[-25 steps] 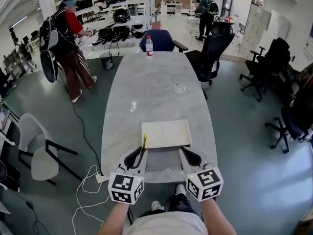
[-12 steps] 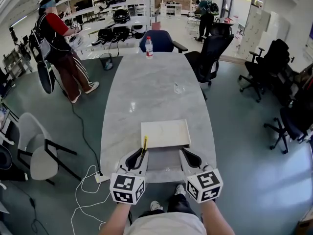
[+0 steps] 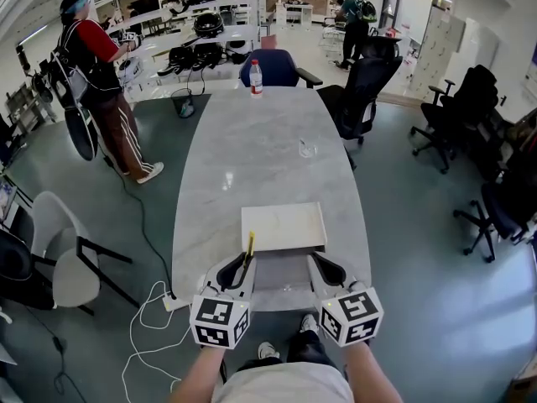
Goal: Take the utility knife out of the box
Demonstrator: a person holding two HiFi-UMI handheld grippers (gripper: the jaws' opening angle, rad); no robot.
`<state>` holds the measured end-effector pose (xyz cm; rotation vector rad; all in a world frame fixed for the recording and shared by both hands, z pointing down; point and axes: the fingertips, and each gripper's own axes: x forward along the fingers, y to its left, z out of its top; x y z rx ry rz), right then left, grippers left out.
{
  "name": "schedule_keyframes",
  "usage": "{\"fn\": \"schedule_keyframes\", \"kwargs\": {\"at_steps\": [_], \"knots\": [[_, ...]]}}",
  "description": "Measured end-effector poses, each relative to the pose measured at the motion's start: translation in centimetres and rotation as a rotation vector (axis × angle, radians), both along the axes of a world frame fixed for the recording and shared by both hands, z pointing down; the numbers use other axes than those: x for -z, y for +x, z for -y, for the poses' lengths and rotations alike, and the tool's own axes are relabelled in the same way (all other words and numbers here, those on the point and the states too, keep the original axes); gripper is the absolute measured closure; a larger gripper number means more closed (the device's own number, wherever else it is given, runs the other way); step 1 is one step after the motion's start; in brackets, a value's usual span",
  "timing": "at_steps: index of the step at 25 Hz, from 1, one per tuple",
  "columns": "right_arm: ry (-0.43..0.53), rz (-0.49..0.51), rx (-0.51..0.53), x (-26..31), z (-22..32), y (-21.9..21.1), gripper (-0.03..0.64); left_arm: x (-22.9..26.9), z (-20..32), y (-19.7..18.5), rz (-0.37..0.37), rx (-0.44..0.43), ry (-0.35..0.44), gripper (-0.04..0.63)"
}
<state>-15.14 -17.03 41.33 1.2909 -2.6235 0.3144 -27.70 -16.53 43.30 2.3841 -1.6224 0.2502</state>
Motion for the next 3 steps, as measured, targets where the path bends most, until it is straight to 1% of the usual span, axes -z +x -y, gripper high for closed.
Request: {"fn": "schedule_keyframes", "kwargs": {"at_steps": [3], "knots": [[-0.004, 0.0, -0.002, -0.1, 0.15, 0.16, 0.612, -0.02, 0.23, 0.13, 0.0, 0.001, -0.003, 0.534]]}}
